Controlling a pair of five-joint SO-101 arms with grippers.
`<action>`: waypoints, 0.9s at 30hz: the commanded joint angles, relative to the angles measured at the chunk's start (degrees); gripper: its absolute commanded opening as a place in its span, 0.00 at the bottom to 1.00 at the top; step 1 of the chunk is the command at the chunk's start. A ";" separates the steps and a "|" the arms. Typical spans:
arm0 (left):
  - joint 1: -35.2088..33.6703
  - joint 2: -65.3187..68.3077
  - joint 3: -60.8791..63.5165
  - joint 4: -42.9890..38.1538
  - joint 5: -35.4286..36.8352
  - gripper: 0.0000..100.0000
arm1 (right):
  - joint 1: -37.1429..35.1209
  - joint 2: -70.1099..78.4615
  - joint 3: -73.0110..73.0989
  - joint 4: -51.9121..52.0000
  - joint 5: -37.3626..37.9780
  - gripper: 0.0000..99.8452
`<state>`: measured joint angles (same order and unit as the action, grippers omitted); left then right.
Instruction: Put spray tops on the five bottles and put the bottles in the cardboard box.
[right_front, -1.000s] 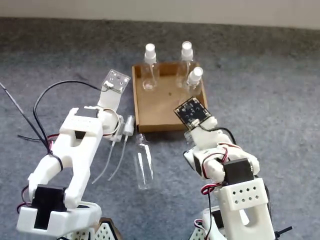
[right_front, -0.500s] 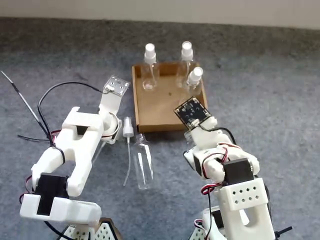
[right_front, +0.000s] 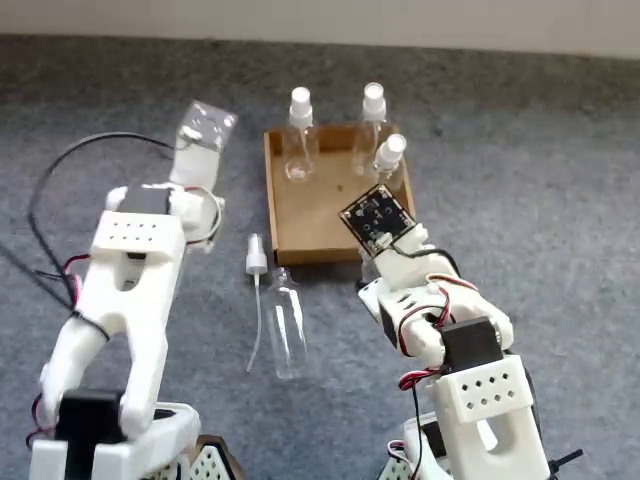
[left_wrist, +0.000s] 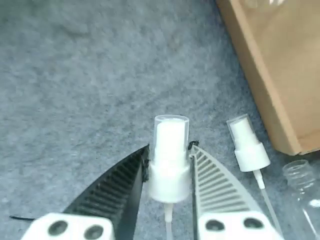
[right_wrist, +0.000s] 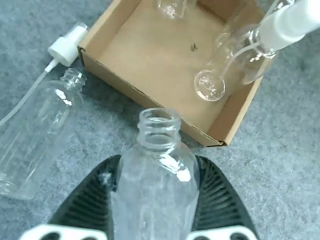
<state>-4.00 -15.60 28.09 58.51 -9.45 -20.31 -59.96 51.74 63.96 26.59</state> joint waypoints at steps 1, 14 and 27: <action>-0.92 -13.41 -10.24 6.15 2.37 0.03 | -0.40 -0.75 -0.48 0.66 -0.44 0.00; 8.40 -23.60 -32.66 8.26 14.68 0.03 | -18.51 -0.66 11.47 -36.09 -15.12 0.00; 21.85 -23.43 -31.87 -6.77 15.21 0.02 | -18.59 -13.76 25.54 -46.37 -16.53 0.00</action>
<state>13.41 -37.85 -4.00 56.84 5.05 -38.51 -67.34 77.14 17.10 10.59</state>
